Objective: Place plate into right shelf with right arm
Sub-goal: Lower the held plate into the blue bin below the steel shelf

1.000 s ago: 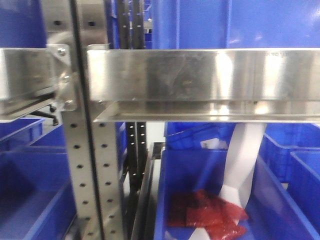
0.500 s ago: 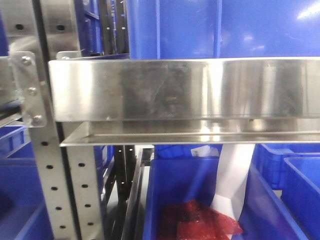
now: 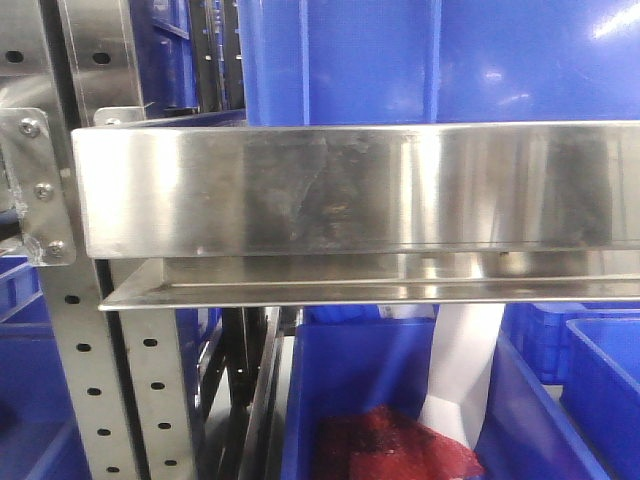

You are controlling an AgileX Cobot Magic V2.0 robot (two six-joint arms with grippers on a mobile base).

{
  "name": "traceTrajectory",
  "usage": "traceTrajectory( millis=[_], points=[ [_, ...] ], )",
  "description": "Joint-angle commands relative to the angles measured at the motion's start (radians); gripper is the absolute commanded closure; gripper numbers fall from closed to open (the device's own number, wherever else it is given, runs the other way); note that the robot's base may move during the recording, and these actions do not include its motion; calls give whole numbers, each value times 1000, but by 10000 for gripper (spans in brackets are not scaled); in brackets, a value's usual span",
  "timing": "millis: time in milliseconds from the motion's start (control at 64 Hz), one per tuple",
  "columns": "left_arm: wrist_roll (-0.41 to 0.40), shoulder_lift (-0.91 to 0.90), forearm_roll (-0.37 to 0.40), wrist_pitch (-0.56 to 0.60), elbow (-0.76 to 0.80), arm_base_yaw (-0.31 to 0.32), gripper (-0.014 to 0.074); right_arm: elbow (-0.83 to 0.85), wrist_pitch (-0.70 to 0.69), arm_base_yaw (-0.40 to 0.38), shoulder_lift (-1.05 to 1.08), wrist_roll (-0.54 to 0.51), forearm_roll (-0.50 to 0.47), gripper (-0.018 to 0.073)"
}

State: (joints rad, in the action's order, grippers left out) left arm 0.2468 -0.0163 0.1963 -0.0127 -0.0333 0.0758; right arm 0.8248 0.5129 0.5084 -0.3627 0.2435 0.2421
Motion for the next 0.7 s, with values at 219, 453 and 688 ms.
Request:
traceTrajectory(
  millis=[219, 453, 688],
  points=[
    [-2, -12, 2, 89, -8, 4, 643, 120, -166, 0, -132, -6, 14, 503],
    [-2, -12, 2, 89, -8, 4, 643, 374, -153, 0, -414, -6, 34, 502],
    [-2, -12, 2, 89, -8, 4, 643, 654, -82, -55, -681, -6, 48, 502]
  ],
)
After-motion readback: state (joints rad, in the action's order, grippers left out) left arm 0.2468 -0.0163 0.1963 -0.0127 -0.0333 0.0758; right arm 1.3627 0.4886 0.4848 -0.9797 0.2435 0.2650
